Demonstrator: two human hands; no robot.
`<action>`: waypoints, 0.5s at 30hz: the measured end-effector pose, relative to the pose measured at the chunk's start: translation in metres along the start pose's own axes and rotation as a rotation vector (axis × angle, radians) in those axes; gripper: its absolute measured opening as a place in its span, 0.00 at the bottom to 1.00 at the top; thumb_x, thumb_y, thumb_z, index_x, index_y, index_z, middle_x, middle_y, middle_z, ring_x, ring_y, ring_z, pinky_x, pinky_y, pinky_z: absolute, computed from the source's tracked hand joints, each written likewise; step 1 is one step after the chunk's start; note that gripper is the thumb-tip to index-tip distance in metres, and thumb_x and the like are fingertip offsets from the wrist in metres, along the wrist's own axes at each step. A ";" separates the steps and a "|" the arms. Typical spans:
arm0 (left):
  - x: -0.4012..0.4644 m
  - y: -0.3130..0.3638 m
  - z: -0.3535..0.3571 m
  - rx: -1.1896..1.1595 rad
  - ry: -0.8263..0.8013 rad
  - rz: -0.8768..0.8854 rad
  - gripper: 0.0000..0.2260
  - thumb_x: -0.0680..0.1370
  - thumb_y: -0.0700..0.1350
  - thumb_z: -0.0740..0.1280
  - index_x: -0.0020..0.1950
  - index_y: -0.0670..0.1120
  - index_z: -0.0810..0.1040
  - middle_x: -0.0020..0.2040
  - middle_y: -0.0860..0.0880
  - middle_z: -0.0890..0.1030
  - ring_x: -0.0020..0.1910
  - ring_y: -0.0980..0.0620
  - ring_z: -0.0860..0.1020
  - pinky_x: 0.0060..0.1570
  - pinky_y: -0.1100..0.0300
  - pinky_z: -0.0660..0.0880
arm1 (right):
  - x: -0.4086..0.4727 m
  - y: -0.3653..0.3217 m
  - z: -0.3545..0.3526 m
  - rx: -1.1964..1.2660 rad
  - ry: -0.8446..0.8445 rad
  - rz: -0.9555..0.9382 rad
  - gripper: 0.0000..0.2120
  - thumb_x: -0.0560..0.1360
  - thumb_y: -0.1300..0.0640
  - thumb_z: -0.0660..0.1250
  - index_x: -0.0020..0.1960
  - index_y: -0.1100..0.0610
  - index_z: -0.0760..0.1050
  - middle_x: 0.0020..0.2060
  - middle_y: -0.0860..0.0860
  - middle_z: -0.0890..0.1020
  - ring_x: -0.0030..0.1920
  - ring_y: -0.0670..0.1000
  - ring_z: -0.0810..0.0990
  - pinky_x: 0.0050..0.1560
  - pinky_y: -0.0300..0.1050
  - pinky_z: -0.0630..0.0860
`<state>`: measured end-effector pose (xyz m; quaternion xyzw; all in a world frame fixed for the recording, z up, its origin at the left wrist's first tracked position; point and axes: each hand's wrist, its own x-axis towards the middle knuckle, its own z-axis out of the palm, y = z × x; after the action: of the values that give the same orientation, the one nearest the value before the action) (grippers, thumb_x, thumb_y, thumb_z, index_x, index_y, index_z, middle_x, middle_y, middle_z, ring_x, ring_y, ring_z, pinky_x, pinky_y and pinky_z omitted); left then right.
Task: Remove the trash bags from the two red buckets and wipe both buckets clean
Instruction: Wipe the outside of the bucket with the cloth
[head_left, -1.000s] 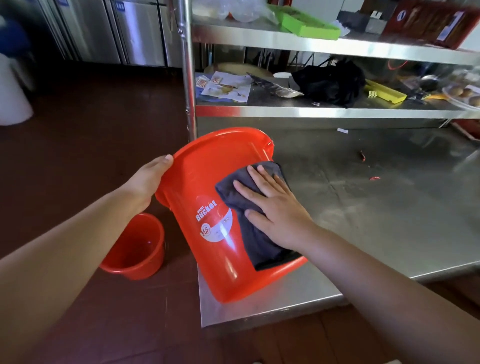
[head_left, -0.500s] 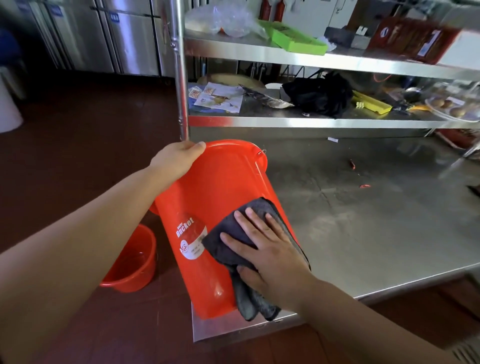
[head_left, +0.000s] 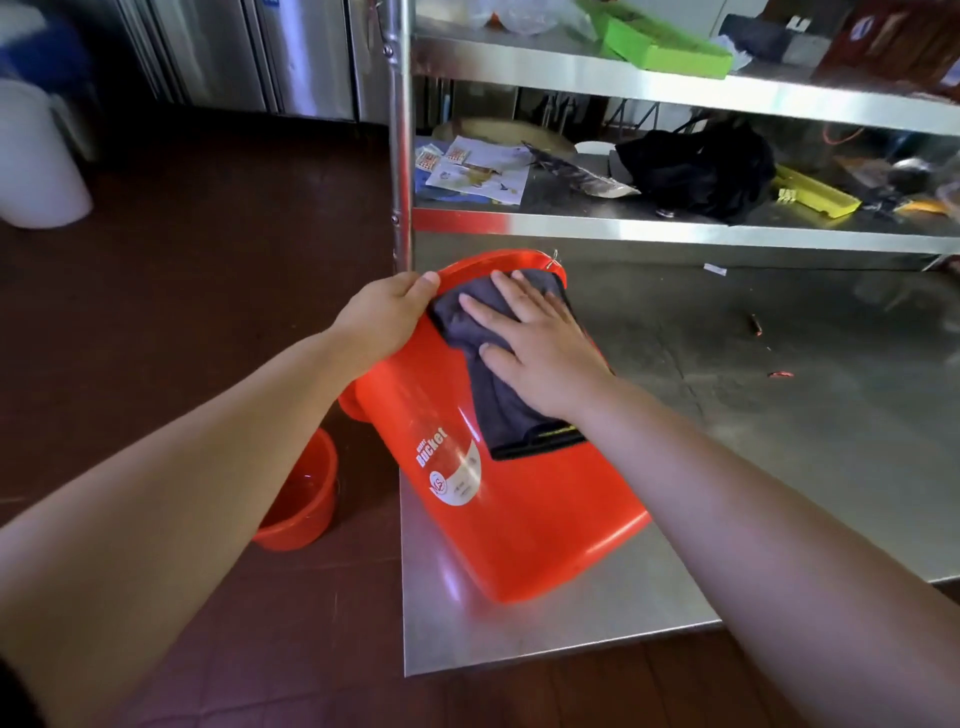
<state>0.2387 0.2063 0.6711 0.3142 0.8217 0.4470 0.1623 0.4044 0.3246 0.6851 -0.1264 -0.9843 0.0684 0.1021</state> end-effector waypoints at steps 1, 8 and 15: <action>0.000 0.001 0.001 0.028 0.004 0.002 0.17 0.79 0.59 0.56 0.57 0.53 0.78 0.58 0.45 0.80 0.59 0.46 0.76 0.61 0.53 0.71 | 0.007 0.006 -0.001 0.042 0.004 0.039 0.24 0.80 0.50 0.57 0.75 0.42 0.57 0.77 0.52 0.51 0.77 0.52 0.46 0.75 0.52 0.46; -0.010 0.002 0.001 0.065 0.007 -0.026 0.22 0.79 0.62 0.52 0.65 0.53 0.74 0.62 0.47 0.77 0.62 0.46 0.74 0.63 0.49 0.70 | -0.024 0.047 -0.001 0.342 -0.032 0.179 0.25 0.79 0.50 0.56 0.74 0.38 0.56 0.77 0.43 0.49 0.76 0.44 0.46 0.74 0.44 0.50; -0.021 -0.016 -0.004 0.011 0.069 -0.035 0.23 0.80 0.60 0.51 0.66 0.49 0.74 0.59 0.48 0.77 0.62 0.46 0.73 0.57 0.56 0.67 | -0.106 0.038 0.003 0.304 0.027 0.101 0.27 0.76 0.48 0.58 0.73 0.41 0.55 0.77 0.48 0.53 0.76 0.46 0.49 0.75 0.44 0.49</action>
<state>0.2464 0.1835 0.6595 0.2852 0.8346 0.4499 0.1401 0.5134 0.3332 0.6566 -0.1596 -0.9536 0.2199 0.1298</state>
